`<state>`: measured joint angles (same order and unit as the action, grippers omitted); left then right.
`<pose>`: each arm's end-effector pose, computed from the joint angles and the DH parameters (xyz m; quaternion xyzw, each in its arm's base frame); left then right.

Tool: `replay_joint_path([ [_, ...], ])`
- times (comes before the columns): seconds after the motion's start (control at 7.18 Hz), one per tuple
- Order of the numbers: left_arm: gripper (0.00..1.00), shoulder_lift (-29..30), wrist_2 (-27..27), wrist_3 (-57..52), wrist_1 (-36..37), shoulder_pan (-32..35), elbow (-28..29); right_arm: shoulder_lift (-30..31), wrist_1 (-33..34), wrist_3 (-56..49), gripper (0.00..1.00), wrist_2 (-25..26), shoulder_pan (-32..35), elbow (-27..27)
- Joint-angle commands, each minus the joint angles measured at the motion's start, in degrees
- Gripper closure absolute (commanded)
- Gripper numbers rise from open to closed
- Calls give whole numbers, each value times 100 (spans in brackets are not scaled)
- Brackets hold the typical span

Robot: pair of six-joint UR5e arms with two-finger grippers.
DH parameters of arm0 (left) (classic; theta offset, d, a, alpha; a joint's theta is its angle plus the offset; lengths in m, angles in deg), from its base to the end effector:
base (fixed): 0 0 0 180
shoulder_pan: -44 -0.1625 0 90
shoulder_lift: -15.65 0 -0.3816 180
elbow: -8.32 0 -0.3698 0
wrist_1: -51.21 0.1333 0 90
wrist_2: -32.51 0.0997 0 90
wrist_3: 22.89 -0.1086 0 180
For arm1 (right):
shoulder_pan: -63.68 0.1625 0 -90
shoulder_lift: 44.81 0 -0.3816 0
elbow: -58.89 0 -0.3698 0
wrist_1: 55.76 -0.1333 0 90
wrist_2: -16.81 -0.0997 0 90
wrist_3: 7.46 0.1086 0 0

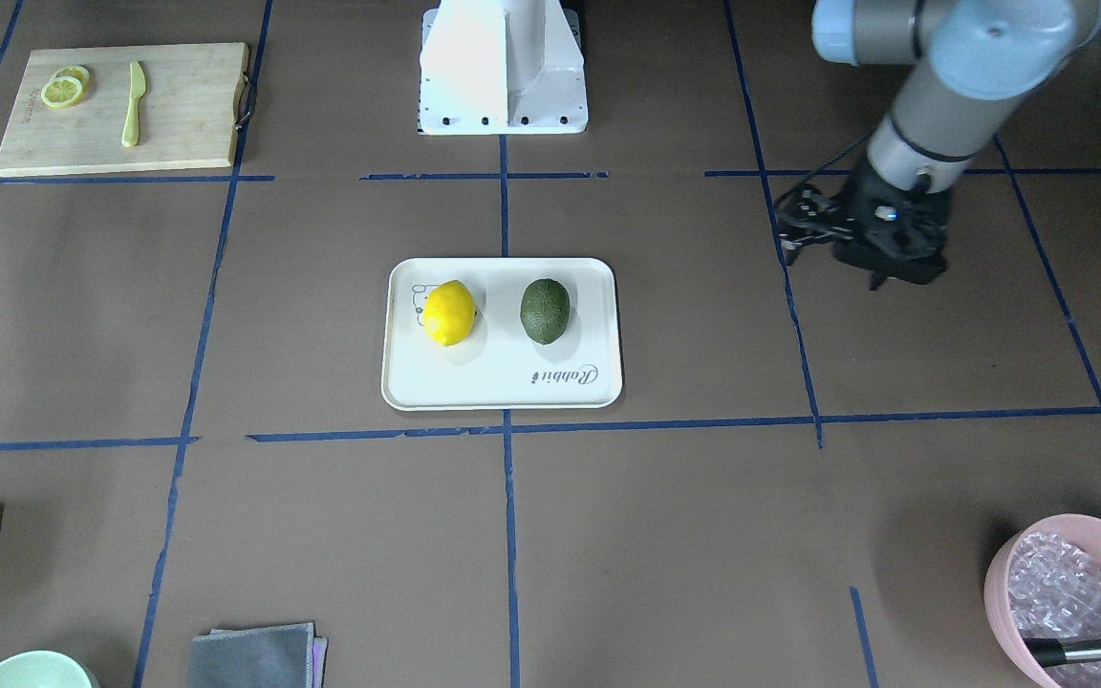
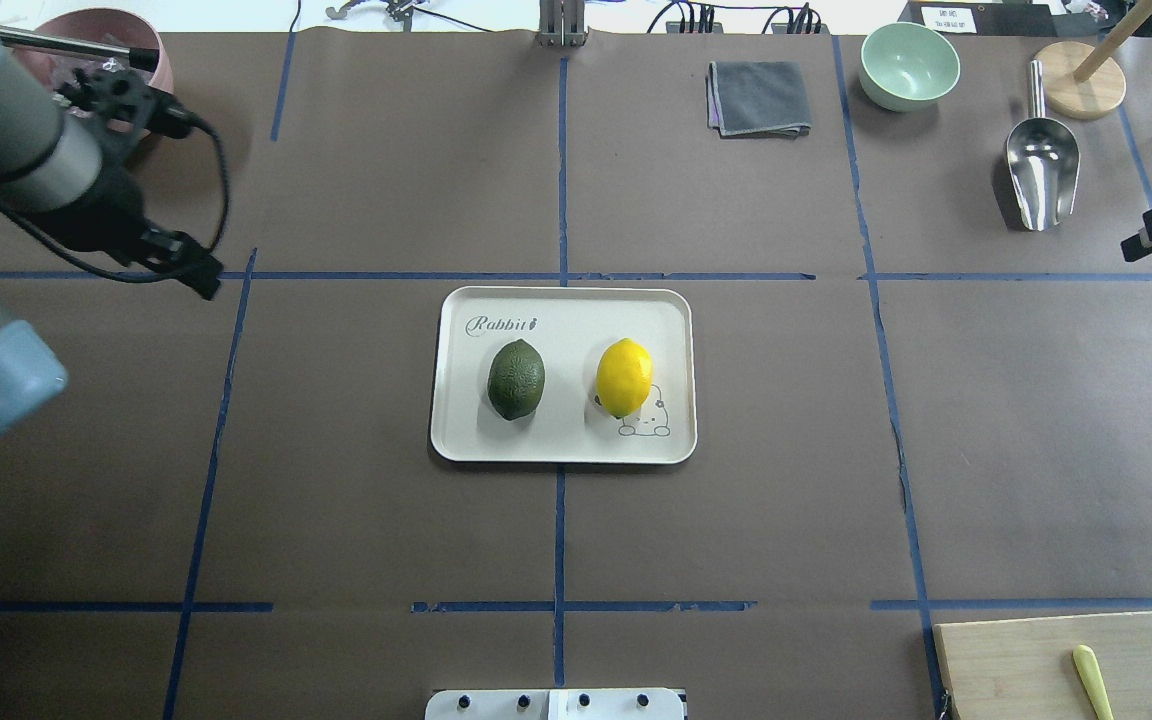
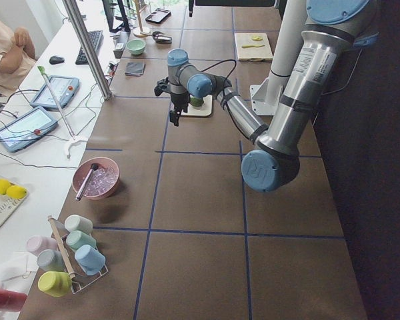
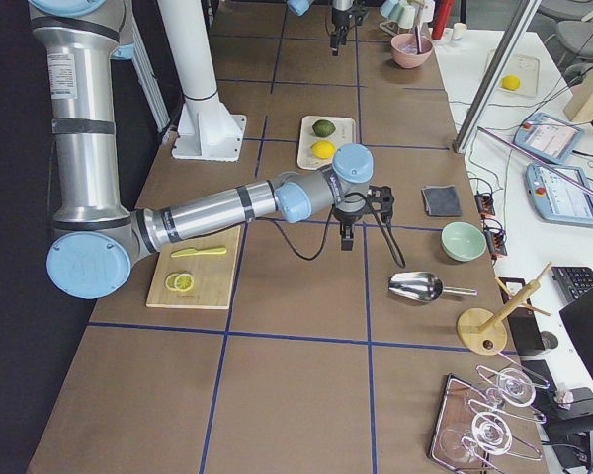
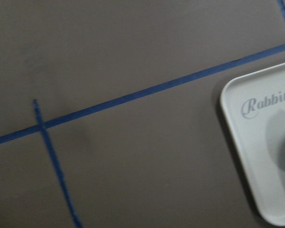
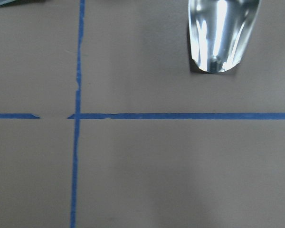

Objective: Place all lemons on tray

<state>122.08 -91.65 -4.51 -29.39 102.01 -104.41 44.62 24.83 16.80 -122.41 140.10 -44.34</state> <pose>0.2172 -0.4843 0.3235 0.1013 0.3613 0.1844 0.9084 -0.0637 -0.4810 0.4818 0.0407 -0.4452 -0.0005 0.8945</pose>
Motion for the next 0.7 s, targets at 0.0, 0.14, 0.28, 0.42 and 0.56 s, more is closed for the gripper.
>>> replay_joint_path([
  [0.0,0,-841,-449,-2741,123,1845,545,65,0,-1453,0,0,600,748],
  [0.14,0,-861,-817,-3700,114,2568,1351,65,70,-1876,0,0,811,986],
  [0.28,0,-809,-855,-4215,71,3219,2125,48,549,-2342,0,52,979,1015],
  [0.42,0,-782,-856,-4194,53,3434,2585,31,1015,-2912,0,113,1206,1006],
  [0.56,0,-791,-864,-4185,61,3636,2877,22,1150,-3057,0,166,1287,972],
])
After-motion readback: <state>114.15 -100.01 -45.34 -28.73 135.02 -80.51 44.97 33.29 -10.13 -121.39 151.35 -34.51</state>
